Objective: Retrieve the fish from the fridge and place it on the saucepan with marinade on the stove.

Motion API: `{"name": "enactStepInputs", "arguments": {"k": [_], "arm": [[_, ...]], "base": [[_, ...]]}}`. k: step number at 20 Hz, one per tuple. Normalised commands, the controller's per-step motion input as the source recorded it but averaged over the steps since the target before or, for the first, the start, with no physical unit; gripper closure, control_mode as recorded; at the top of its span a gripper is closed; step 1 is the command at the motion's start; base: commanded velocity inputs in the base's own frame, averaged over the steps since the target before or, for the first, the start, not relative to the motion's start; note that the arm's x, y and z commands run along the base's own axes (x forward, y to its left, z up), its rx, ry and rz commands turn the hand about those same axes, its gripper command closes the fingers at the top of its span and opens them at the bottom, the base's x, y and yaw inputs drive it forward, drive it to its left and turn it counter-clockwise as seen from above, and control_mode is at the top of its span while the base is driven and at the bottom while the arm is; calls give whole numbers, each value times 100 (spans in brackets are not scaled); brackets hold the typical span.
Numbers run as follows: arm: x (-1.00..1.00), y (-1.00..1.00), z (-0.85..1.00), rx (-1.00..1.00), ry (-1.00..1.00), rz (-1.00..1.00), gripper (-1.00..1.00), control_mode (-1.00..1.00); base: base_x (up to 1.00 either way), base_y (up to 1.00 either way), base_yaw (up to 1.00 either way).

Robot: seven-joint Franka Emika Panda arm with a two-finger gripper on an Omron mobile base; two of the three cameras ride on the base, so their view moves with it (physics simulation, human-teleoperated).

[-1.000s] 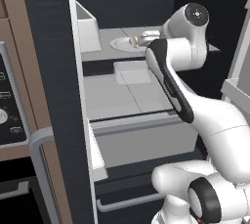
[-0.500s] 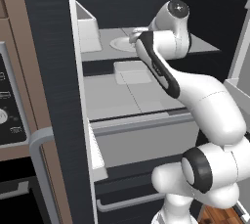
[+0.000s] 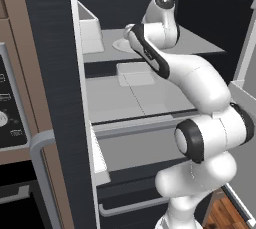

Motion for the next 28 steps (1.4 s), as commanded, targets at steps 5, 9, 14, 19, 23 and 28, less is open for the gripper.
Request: {"name": "enactStepInputs", "arguments": {"k": [5,9,14,19,23,28], "arm": [[39,8,-44,-1,0,-2,-100,-100],[34,0,-43,-1,0,-2,-100,-100],[53,0,-13,0,0,-5,-100,-100],[48,0,-1,0,4,-9,-100,-100],[13,8,-8,0,6,-11,100,-100],[-3,8,-20,0,15,-12,100,-100]], "base": [[0,0,0],[0,0,0],[0,0,0],[0,0,0],[0,0,0],[0,0,0]]}}
